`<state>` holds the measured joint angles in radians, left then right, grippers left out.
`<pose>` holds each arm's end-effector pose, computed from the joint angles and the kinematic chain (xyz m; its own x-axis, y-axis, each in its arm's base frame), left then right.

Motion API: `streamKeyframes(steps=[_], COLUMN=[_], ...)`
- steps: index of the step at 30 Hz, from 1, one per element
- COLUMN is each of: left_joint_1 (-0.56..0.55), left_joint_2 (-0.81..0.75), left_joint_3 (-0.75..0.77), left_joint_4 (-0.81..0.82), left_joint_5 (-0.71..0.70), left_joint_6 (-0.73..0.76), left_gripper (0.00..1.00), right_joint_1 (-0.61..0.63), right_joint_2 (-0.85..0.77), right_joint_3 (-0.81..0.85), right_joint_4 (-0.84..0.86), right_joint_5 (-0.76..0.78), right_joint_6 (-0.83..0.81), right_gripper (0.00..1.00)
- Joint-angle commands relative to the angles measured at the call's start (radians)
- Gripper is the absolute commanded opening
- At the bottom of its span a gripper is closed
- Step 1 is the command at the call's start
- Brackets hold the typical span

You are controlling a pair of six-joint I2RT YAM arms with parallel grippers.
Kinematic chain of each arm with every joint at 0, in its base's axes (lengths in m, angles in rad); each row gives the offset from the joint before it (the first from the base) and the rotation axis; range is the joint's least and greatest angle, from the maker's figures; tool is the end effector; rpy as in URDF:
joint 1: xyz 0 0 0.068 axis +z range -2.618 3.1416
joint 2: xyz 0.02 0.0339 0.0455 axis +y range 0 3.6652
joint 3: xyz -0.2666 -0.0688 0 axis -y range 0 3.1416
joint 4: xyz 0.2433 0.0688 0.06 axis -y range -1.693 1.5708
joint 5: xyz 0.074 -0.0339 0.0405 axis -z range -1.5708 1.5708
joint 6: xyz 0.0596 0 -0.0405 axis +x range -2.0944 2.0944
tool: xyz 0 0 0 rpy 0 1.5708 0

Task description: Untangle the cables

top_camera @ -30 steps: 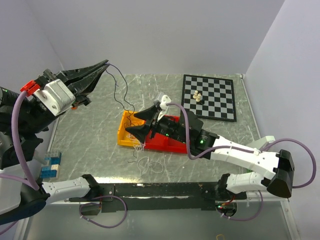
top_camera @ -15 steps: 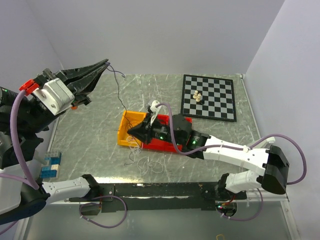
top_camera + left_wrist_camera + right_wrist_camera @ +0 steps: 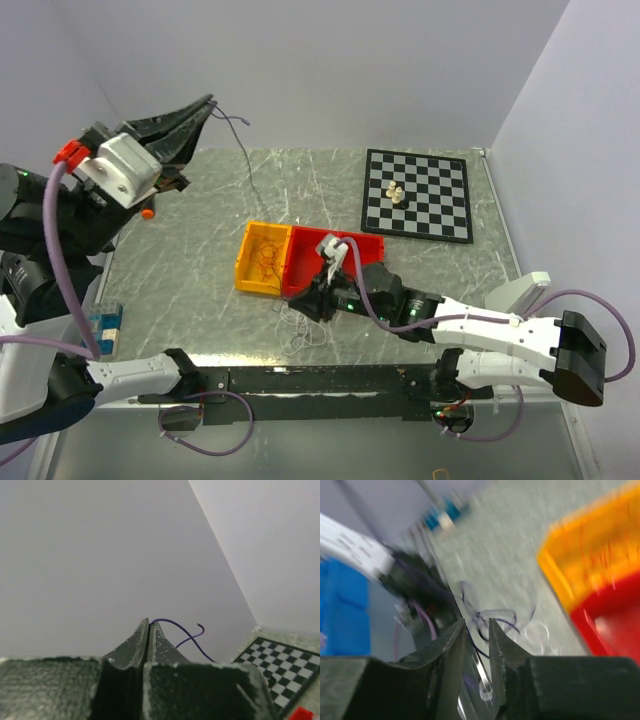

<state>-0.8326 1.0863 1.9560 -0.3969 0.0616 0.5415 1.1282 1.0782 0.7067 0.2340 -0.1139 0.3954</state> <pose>0.0819 -0.0955 0.6348 0.6621 0.0367 -0.7485 0.5063 0.7145 0.4829 0.1114 0.2508 0.2977 -0.4186 0.0104 -0.9081 -0.8504 0.3465 0.3959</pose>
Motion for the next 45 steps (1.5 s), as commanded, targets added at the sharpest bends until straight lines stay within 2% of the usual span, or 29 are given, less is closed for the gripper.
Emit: streamKeyframes(steps=[1,5,8,12,15,17,19,20,22,26,28,31,34,38,41,45], left_joint_1=[-0.003,-0.002,-0.002,-0.002,-0.002,-0.002,-0.002,-0.003,-0.003,-0.005,-0.003,-0.003,-0.005,-0.003,-0.003,-0.003], left_joint_2=[-0.011,-0.005,0.004,0.015,0.024,0.040,0.047,0.052,0.057,0.060,0.055,0.041,0.035,0.026,0.009,-0.015], left_joint_3=[0.015,0.008,0.012,0.029,0.046,0.070,0.084,0.086,0.090,0.095,0.093,0.080,0.075,0.077,0.061,0.034], left_joint_4=[0.130,0.121,0.130,0.174,0.204,0.201,0.208,0.211,0.217,0.239,0.242,0.239,0.237,0.231,0.236,0.259], left_joint_5=[-0.059,-0.049,-0.054,-0.059,-0.059,-0.059,-0.059,-0.052,-0.045,-0.048,-0.048,-0.045,-0.043,-0.043,-0.048,-0.059], left_joint_6=[0.014,0.005,0.009,0.012,0.012,0.006,0.009,0.011,0.018,0.049,0.057,0.072,0.083,0.086,0.095,0.110], left_gripper=[0.01,0.01,0.01,0.01,0.01,0.01,0.01,0.01,0.01,0.01,0.01,0.01,0.01,0.01,0.01,0.01], right_joint_1=[0.008,0.008,0.008,0.008,0.008,0.010,0.010,0.010,0.010,0.018,0.025,0.027,0.025,0.027,0.027,0.027], right_joint_2=[-0.081,-0.159,-0.178,-0.202,-0.218,-0.228,-0.222,-0.207,-0.155,-0.035,0.032,0.164,0.290,0.455,0.523,0.508], right_joint_3=[-0.105,-0.154,-0.162,-0.193,-0.234,-0.256,-0.265,-0.259,-0.234,-0.191,-0.161,-0.080,0.005,0.117,0.146,0.064], right_joint_4=[-0.102,-0.136,-0.183,-0.266,-0.317,-0.314,-0.280,-0.263,-0.240,-0.093,-0.018,0.068,0.108,0.088,0.045,0.071], right_joint_5=[0.043,0.074,0.085,0.091,0.111,0.109,0.091,0.083,0.065,0.023,0.029,0.033,0.029,0.042,0.056,0.059], right_joint_6=[0.049,0.057,0.063,0.079,0.102,0.106,0.099,0.086,0.065,-0.006,-0.042,-0.092,-0.110,-0.104,-0.089,-0.063], right_gripper=[0.36,0.37,0.26,0.25,0.17,0.16,0.28,0.38,0.52,0.65,0.80,0.83,0.81,0.72,0.55,0.38])
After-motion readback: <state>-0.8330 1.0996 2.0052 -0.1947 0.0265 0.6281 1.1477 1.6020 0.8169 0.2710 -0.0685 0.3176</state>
